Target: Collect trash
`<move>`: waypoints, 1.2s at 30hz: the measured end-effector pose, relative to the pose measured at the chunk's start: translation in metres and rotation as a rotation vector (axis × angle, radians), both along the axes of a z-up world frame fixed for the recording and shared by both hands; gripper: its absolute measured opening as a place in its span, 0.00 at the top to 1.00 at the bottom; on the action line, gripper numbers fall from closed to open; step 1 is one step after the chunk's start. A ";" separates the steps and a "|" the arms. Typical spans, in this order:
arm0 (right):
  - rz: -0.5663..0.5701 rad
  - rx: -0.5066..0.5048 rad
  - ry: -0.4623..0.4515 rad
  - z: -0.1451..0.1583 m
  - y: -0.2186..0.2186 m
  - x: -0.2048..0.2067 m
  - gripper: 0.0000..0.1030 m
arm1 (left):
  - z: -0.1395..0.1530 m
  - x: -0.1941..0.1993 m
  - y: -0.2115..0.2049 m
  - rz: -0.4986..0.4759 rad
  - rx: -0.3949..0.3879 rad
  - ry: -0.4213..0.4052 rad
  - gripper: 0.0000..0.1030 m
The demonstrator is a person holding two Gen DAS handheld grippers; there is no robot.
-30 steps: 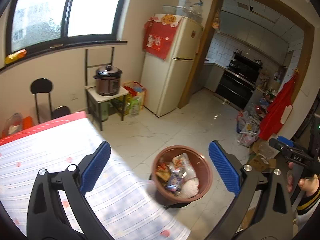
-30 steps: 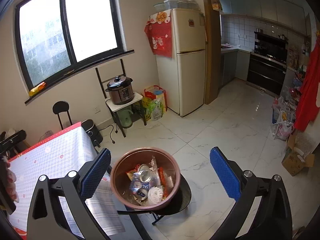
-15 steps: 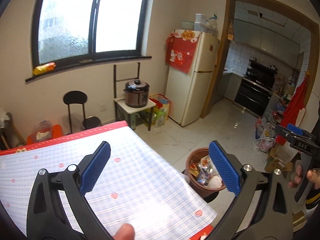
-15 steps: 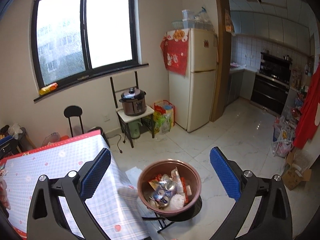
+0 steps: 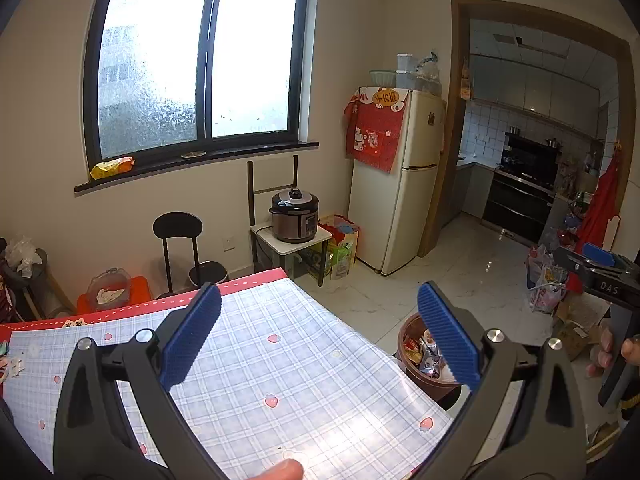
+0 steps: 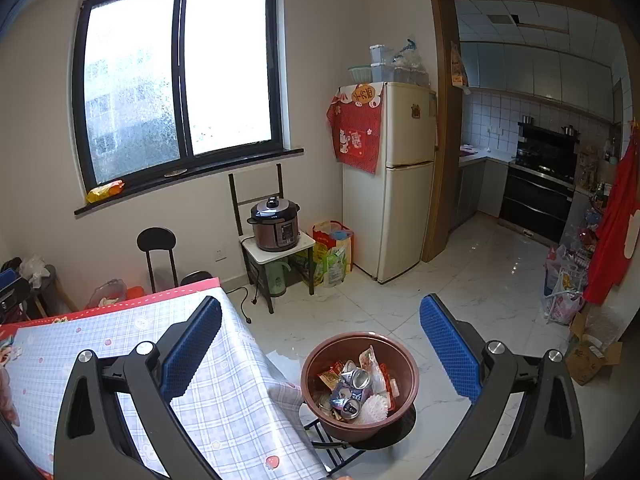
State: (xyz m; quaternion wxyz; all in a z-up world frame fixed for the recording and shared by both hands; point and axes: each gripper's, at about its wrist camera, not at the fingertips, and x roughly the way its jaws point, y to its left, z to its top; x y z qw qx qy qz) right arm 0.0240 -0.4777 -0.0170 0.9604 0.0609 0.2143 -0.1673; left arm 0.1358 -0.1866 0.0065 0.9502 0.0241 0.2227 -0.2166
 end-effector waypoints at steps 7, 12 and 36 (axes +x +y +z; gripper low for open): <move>-0.019 -0.005 0.002 0.001 0.007 -0.006 0.05 | 0.000 0.003 0.005 -0.005 -0.016 0.007 0.06; -0.026 -0.007 0.004 0.003 0.007 -0.007 0.05 | -0.001 0.005 0.003 -0.010 -0.020 0.008 0.06; -0.030 0.000 0.008 0.006 0.001 -0.005 0.05 | 0.000 0.005 -0.010 -0.020 -0.020 0.000 0.06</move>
